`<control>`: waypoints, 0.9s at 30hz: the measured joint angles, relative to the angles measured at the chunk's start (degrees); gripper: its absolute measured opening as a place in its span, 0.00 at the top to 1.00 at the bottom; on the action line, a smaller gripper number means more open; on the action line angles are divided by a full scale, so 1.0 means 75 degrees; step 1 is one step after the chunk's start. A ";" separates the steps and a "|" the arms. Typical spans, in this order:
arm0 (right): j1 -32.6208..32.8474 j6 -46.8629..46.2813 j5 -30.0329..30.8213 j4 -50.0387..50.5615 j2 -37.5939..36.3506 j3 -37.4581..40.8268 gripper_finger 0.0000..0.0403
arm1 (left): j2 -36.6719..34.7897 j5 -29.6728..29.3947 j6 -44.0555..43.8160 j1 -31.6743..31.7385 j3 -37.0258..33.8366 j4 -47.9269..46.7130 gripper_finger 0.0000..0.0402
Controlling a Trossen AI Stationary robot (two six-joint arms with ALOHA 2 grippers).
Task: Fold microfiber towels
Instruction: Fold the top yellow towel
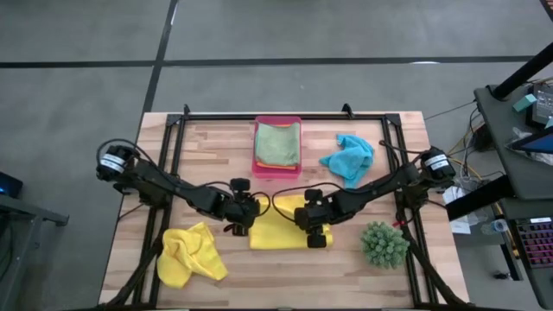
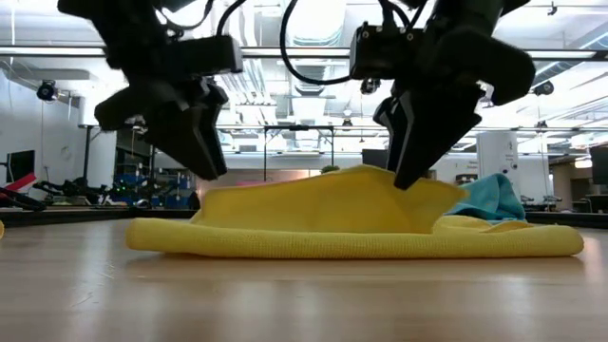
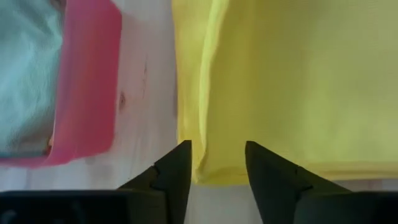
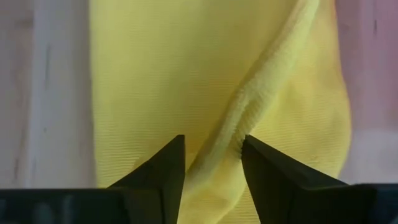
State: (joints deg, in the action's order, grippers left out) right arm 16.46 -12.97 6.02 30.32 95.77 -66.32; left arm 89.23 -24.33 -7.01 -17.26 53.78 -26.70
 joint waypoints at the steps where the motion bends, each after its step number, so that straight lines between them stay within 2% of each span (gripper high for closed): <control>1: 0.0026 -0.0043 -0.0005 -0.0060 0.0000 0.0000 0.64 | -0.0027 0.0078 0.0022 0.0000 0.0056 0.0005 0.66; 5: 0.0100 -0.0147 -0.0008 -0.0508 0.0000 0.0000 0.65 | -0.0055 0.0392 0.0053 -0.0008 0.0337 0.0244 0.66; 9: 0.0168 -0.0086 -0.0005 -0.0923 0.0000 0.0000 0.65 | -0.0055 0.0415 0.0065 -0.0012 0.0281 0.1514 0.66; 17: 0.0289 -0.0006 -0.0006 -0.0966 0.0000 0.0000 0.65 | -0.0055 0.0411 0.0457 -0.0012 -0.0423 0.4184 0.66; 27: 0.0365 -0.0760 0.0000 -0.1389 0.0118 0.0000 0.63 | -0.0052 0.0410 0.0442 -0.0009 -0.1390 0.6040 0.66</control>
State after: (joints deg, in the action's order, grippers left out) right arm 19.20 -18.67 6.02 19.90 96.65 -66.32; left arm 88.84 -21.26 -3.69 -17.32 43.36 18.61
